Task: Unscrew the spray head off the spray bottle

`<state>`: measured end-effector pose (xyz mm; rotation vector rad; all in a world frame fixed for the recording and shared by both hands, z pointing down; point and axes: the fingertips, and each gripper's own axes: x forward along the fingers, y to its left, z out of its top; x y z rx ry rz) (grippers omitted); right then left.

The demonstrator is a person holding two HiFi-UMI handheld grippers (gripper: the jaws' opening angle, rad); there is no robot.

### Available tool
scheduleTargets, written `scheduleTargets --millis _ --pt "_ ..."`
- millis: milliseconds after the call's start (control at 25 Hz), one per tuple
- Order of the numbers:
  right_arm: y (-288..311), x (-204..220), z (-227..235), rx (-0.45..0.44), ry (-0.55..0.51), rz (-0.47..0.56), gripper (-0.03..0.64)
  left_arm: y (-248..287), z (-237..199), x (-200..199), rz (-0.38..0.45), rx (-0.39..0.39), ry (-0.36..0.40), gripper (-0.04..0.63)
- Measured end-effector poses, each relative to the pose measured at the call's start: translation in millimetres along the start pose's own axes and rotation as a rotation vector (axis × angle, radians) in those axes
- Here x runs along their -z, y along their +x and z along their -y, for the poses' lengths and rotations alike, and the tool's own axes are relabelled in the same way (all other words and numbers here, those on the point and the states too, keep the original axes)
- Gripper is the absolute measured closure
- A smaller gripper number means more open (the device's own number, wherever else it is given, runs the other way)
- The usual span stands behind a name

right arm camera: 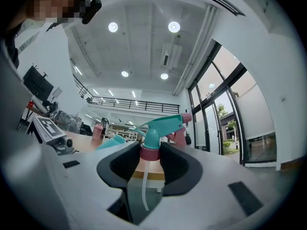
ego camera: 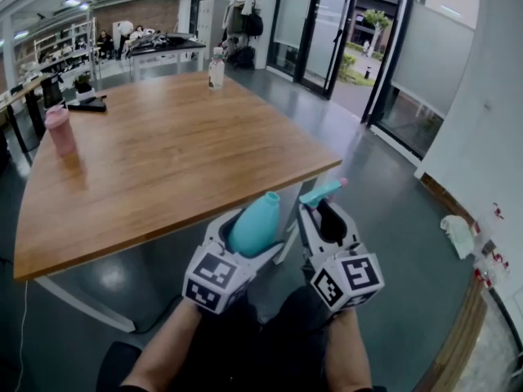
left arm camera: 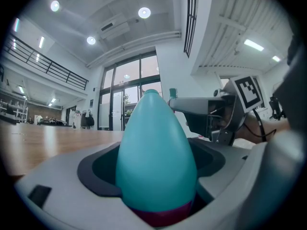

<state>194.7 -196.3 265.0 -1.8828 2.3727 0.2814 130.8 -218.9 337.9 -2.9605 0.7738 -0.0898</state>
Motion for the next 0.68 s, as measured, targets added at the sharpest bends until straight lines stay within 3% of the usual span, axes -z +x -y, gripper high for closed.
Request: scheduleTargets --millis 680 --pt "2.5 -4.8 -2.7 -0.001 -0.023 0.006 0.476 -2.4 -1.9 -2.4 0.007 0.005 -0.001 0.164"
